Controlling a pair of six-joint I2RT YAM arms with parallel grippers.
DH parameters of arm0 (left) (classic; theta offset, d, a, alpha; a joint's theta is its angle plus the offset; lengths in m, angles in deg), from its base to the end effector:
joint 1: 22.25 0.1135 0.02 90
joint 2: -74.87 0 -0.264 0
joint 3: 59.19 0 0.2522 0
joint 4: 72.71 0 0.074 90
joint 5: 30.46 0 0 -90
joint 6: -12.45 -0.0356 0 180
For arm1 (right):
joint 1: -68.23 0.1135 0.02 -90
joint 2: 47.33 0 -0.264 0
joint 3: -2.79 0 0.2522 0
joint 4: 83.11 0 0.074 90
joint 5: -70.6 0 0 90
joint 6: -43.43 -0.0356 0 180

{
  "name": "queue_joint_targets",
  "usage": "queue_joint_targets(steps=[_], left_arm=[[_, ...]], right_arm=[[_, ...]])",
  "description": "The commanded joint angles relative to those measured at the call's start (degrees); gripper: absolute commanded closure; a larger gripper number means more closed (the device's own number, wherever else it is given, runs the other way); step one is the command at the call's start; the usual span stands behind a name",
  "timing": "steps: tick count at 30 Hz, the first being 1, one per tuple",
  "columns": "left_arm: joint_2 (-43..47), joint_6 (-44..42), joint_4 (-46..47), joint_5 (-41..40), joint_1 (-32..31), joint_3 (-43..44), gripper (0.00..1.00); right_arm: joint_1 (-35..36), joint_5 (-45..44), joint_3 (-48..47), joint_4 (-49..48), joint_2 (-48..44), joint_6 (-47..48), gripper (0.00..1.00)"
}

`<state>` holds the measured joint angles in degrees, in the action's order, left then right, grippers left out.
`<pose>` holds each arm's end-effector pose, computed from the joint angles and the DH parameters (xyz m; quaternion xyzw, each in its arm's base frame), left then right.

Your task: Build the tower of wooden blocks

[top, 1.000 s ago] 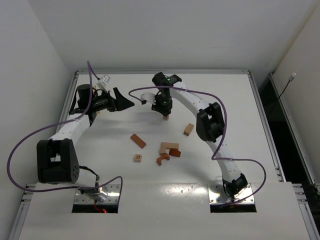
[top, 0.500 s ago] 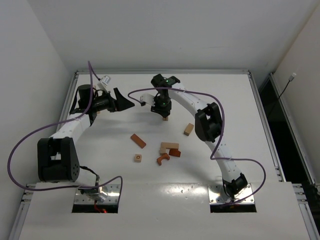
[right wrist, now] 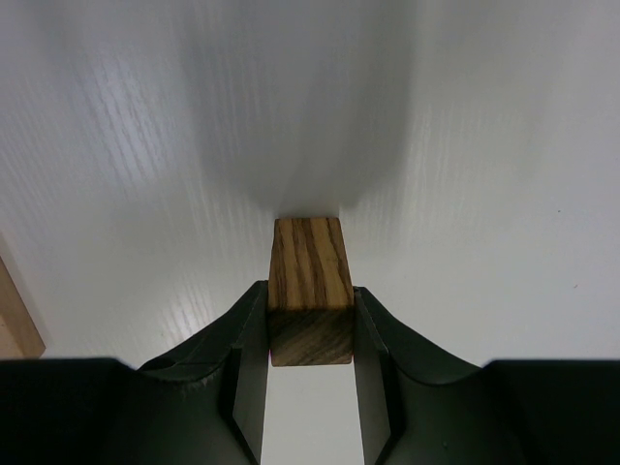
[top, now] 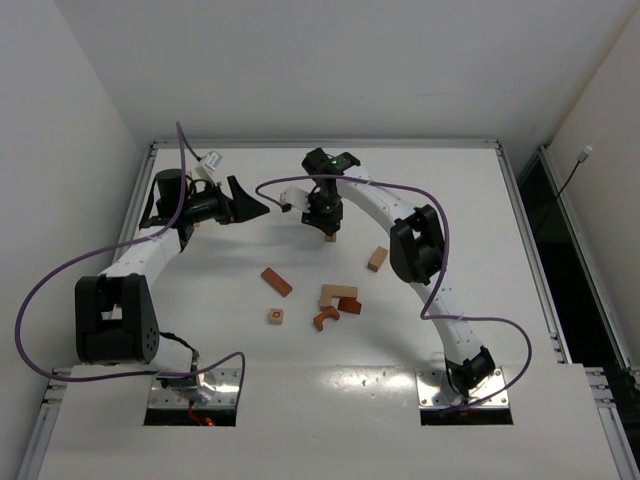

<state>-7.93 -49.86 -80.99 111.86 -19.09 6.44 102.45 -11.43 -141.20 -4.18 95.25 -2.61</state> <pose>0.3154 -0.0108 0.2598 0.0251 0.7942 -0.4661 0.3892 0.4151 0.2883 0.1735 -0.6312 0.7649 0.0596 0.1139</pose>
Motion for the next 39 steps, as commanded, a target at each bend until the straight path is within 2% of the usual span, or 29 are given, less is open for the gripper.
queue_joint_targets(steps=[1,5,7,12,13,17,24,32,34,36,37,39], left_arm=[[-0.3,0.4,2.2,1.4,0.6,1.2,0.00],[-0.9,0.4,2.2,1.4,0.6,1.2,0.00],[-0.9,0.4,2.2,1.4,0.6,1.2,0.00],[-0.9,0.9,2.2,1.4,0.6,1.2,0.00],[-0.9,0.9,2.2,1.4,0.6,1.2,0.00],[-0.9,0.9,2.2,1.4,0.6,1.2,0.00],[0.4,0.4,2.2,1.4,0.6,1.2,0.00],[4.9,-4.9,-1.6,-0.7,0.6,-0.7,0.00],[5.5,-8.2,-7.0,-2.3,-1.6,-0.7,0.00],[6.3,-14.4,-11.0,-5.5,-6.6,1.5,0.00],[6.3,-16.3,-15.2,-7.6,-9.0,2.3,0.00],[6.3,-20.7,-18.4,-14.5,-17.6,5.2,0.00]], right_arm=[[0.3,0.8,-1.3,0.8,-0.3,0.2,0.76],[0.3,0.8,-1.3,0.8,-0.3,0.2,0.67],[0.3,0.8,-1.3,0.8,-0.8,0.2,0.56],[0.3,0.8,-1.3,0.8,-0.8,0.2,0.44],[0.3,0.8,-1.3,0.8,-0.8,0.2,0.38],[0.3,0.8,-1.3,0.3,-1.9,-0.3,0.24],[0.3,0.8,-1.3,-0.8,-5.6,-0.9,0.17],[-2.7,2.6,1.7,-1.9,-17.8,-4.2,0.16],[-5.4,3.2,4.5,-3.6,-23.6,-5.7,0.15],[-8.3,2.5,7.3,-5.6,-27.7,-9.3,0.15],[-11.9,1.8,10.2,-7.7,-31.5,-10.7,0.15],[-16.9,1.8,13.7,-10.2,-35.3,-16.2,0.15]])
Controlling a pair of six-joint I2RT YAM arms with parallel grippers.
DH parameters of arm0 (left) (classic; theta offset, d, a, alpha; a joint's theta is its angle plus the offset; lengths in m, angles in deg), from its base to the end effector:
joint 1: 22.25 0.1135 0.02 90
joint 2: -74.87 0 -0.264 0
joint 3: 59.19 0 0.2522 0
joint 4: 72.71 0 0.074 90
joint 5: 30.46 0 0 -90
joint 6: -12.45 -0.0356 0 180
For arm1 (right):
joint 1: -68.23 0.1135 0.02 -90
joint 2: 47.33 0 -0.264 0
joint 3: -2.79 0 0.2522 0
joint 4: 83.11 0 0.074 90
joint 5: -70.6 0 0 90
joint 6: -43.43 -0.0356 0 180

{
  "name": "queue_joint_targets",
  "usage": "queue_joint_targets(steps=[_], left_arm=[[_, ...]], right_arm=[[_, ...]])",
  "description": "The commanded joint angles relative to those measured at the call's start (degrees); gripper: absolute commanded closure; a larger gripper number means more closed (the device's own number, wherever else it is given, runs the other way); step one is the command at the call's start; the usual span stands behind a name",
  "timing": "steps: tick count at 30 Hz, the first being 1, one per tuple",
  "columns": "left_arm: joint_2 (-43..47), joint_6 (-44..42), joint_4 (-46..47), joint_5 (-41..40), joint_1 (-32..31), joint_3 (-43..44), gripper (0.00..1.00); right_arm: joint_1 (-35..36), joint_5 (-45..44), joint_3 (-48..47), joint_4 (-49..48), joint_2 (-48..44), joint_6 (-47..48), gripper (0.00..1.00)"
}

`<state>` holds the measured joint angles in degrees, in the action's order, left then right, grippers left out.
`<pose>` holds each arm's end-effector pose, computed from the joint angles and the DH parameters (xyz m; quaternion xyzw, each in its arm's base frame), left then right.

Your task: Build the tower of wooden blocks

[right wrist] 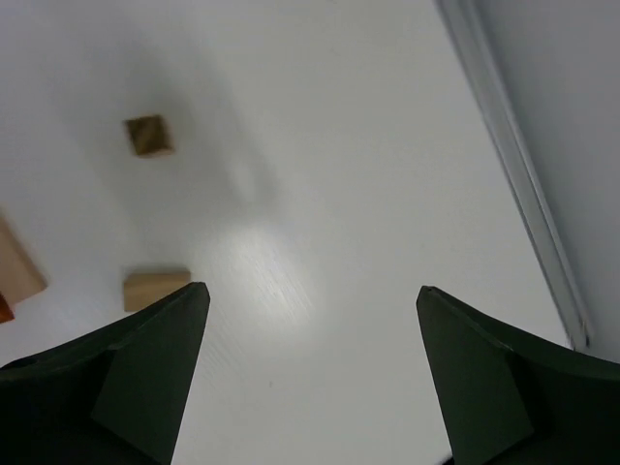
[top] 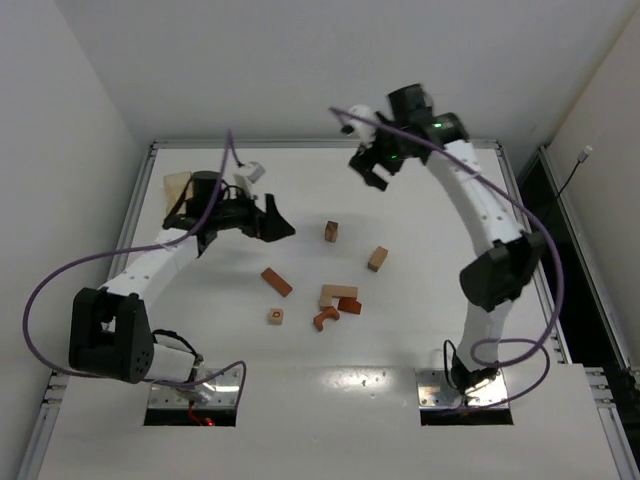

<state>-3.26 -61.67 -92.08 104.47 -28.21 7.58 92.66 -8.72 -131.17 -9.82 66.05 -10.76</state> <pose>0.2940 -0.0560 0.2715 0.1188 0.8166 -0.4127 0.3858 0.3859 0.1826 0.3578 -0.4991 0.8011 0.0562 0.3255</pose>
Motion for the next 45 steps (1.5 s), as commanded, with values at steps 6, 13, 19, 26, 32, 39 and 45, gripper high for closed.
queue_joint_targets(steps=[6,13,19,26,32,39,45], left_arm=[[-6.2,-8.9,-13.3,-26.8,-31.9,14.6,0.00],[-21.8,3.8,-13.8,-32.2,-41.7,26.3,0.00],[-35.9,9.9,-15.9,-33.2,-42.2,37.9,0.02],[-43.7,12.2,-15.6,-35.3,-43.7,43.5,0.17],[-48.5,10.5,-16.7,-39.4,-44.8,47.3,0.22],[-53.3,8.2,-18.6,-48.2,-45.8,50.6,0.35],[-54.8,7.1,-19.2,-51.1,-46.9,51.1,0.55]], right_arm=[[-28.3,1.4,16.9,-9.6,-16.5,-20.6,0.14],[-33.3,1.4,29.9,-12.0,-24.3,-24.9,0.14],[-38.6,4.3,33.2,-13.7,-26.5,-28.5,0.12],[-42.4,8.9,34.2,-13.7,-25.9,-29.2,0.12],[-42.9,11.7,34.8,-13.7,-24.8,-29.2,0.12],[-43.9,14.5,35.3,-14.3,-24.3,-29.2,0.12],[-44.5,16.8,35.3,-13.7,-23.7,-27.3,0.14]])
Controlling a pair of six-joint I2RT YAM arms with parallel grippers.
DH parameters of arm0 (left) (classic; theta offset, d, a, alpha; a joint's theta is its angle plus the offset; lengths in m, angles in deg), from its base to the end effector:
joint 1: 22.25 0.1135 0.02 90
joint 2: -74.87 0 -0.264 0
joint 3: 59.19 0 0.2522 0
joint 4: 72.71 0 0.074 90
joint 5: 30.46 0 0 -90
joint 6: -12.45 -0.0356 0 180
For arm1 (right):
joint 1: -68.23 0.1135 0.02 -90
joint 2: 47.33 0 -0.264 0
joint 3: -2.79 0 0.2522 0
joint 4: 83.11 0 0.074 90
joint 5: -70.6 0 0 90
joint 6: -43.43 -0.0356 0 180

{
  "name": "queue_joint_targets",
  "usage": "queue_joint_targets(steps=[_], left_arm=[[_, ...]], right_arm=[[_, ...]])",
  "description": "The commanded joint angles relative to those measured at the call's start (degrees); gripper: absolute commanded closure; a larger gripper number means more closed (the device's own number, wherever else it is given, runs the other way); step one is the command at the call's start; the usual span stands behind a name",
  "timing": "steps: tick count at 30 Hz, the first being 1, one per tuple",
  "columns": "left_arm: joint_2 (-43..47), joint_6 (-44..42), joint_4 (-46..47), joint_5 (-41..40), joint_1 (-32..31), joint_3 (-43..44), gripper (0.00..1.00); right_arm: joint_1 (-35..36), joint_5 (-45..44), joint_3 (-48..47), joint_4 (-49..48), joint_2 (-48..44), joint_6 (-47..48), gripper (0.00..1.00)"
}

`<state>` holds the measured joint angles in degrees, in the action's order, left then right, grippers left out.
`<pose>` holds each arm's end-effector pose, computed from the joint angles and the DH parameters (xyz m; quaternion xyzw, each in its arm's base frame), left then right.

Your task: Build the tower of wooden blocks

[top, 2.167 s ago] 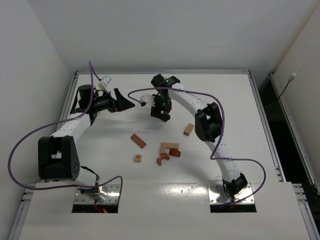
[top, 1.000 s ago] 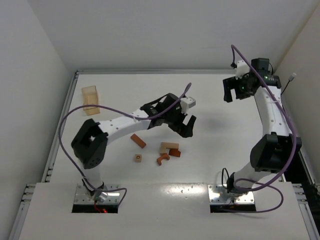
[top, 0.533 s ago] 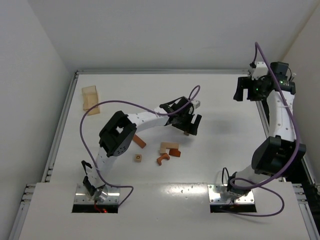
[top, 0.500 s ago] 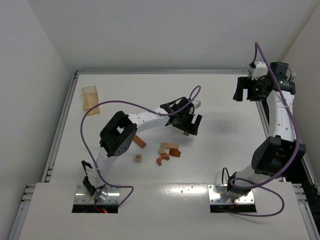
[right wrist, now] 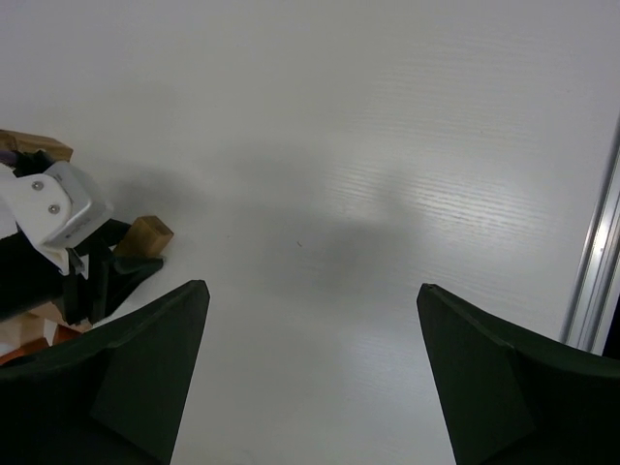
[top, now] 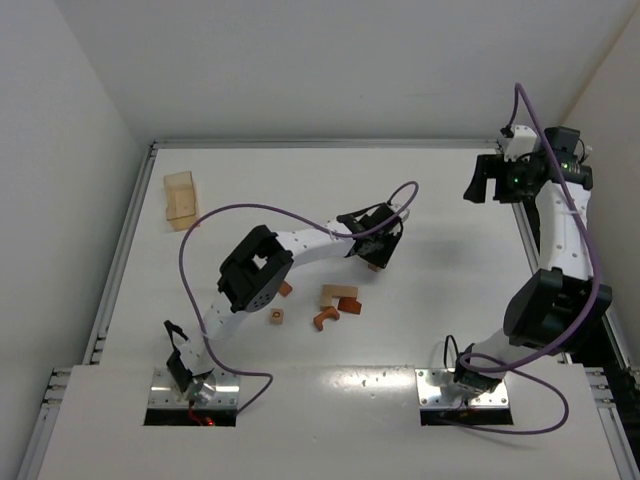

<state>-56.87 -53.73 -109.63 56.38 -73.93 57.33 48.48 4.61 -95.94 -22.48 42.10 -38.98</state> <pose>0.3155 -0.3960 0.1578 0.2189 0.9199 -0.1779 0.2724 0.3181 -0.0988 0.3351 0.0293 0.9251 0.1142 0.3611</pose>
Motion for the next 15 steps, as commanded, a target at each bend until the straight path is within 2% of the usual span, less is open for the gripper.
queue_joint_targets(steps=[1,3,4,6,9,10,11,13,14,15], left_arm=[[-1.1,-1.4,-1.6,-3.0,-1.1,0.4,0.68],[1.5,-2.1,-0.8,-2.5,-1.1,-1.8,0.82],[2.5,-2.6,0.0,-1.6,-1.1,-2.7,0.99],[6.6,-3.7,3.4,1.1,-1.1,-5.3,1.00],[13.9,-3.7,11.4,8.1,-0.5,-16.2,1.00],[19.3,-3.7,17.4,10.4,0.1,-21.9,1.00],[21.9,-3.7,19.7,15.3,0.1,-24.2,1.00],[29.3,-6.7,26.7,21.8,0.8,-30.1,1.00],[31.2,-7.2,28.4,29.0,1.6,-31.6,1.00],[32.3,-7.7,29.3,33.0,2.2,-32.4,1.00]], right_arm=[[-0.3,4.3,0.1,-1.1,0.2,1.7,0.15],[-0.3,7.6,0.6,0.2,0.2,5.5,0.17],[-0.3,9.1,0.6,0.9,0.7,7.1,0.18],[0.4,14.1,1.2,2.8,0.7,10.2,0.20],[0.4,22.7,1.8,6.2,2.1,17.6,0.20],[0.4,24.8,1.8,8.0,2.6,23.2,0.20],[0.4,27.9,0.8,10.6,4.1,26.6,0.20],[0.4,29.3,-2.8,19.5,6.4,36.7,0.20],[0.4,31.1,-6.0,22.8,7.8,39.9,0.21],[0.4,32.1,-7.9,31.1,11.3,43.9,0.22]])
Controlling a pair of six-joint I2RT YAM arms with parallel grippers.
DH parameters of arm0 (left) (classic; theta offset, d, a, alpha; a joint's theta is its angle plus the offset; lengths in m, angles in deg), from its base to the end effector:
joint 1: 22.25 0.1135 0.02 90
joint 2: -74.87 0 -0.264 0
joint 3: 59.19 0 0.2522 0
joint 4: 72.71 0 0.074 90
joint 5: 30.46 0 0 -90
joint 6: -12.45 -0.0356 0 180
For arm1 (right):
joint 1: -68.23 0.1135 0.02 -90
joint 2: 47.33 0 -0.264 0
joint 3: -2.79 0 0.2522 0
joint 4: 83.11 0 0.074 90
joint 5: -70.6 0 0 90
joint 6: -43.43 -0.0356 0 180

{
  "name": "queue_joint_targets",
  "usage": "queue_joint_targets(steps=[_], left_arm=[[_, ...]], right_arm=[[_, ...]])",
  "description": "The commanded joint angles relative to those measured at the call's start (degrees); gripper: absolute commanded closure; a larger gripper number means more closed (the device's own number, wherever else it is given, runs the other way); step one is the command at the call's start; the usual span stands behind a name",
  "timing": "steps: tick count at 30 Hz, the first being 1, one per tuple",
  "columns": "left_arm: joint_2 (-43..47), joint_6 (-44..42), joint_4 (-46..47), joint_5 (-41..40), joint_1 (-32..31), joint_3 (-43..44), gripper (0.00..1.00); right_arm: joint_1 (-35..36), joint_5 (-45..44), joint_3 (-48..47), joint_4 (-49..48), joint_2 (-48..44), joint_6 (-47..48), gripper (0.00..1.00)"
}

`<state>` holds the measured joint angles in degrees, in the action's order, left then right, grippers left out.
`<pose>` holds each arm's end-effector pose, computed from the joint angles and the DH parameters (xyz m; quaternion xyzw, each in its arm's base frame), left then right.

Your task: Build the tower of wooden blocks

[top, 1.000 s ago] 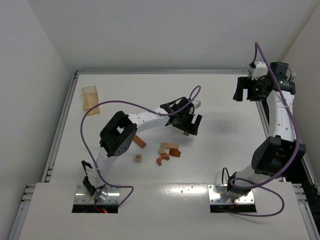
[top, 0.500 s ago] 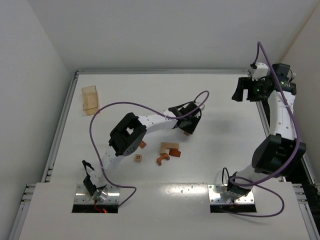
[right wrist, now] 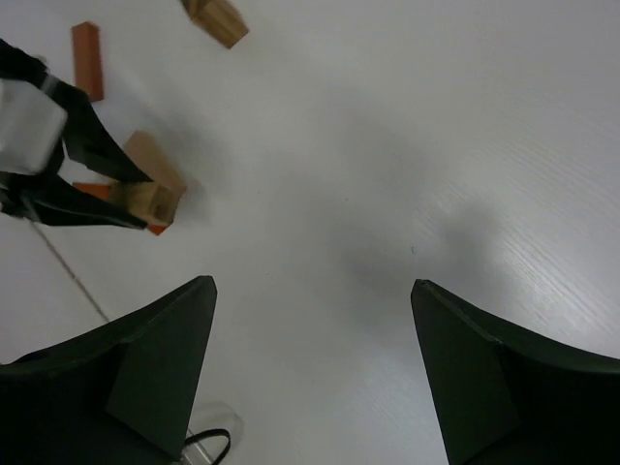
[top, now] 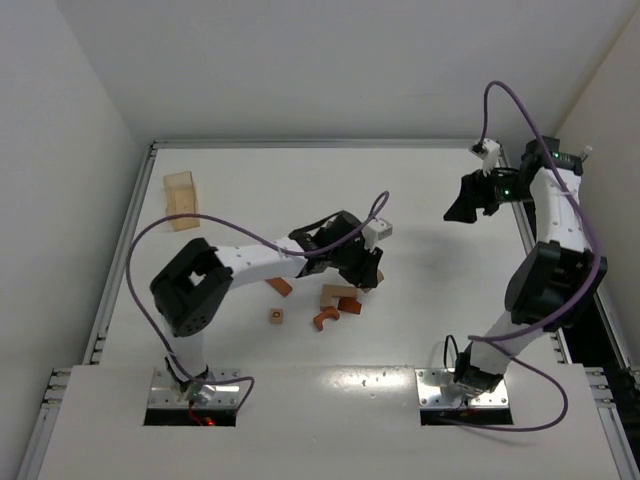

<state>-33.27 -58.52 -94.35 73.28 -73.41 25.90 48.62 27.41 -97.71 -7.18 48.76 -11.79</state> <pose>0.2515 -0.3258 0.1893 0.2978 0.8677 -0.3102 0.2494 0.3202 -0.0865 0.3021 -0.1828 0.8895 0.2814 0.3103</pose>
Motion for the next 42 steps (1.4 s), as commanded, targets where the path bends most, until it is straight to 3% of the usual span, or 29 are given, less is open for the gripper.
queue_joint_targets(steps=[1,3,7,19,28,33,42], left_arm=[[9.5,-3.6,12.9,19.5,2.9,-1.0,1.00],[11.3,-2.6,13.7,28.4,4.0,-2.0,1.00],[13.8,-1.3,15.3,37.0,4.7,-2.5,1.00],[13.8,1.5,16.3,37.0,7.8,-2.0,1.00],[13.2,1.6,16.8,36.8,11.2,-2.3,1.00],[12.5,-0.8,15.4,41.2,13.4,-1.0,1.00],[12.6,-4.0,12.5,49.4,13.4,-2.3,1.00]], right_arm=[[0.3,10.4,-8.1,18.6,6.5,21.4,0.22],[1.0,13.1,-7.8,18.6,7.3,22.0,0.23],[7.4,14.4,-5.4,18.6,6.1,25.4,0.26],[20.5,23.3,-5.3,18.6,2.4,23.1,0.29],[21.7,26.8,1.2,18.6,-2.7,22.0,0.31],[23.0,31.1,7.4,16.6,-5.8,22.5,0.31],[25.7,32.6,8.2,17.1,-5.3,23.7,0.31]])
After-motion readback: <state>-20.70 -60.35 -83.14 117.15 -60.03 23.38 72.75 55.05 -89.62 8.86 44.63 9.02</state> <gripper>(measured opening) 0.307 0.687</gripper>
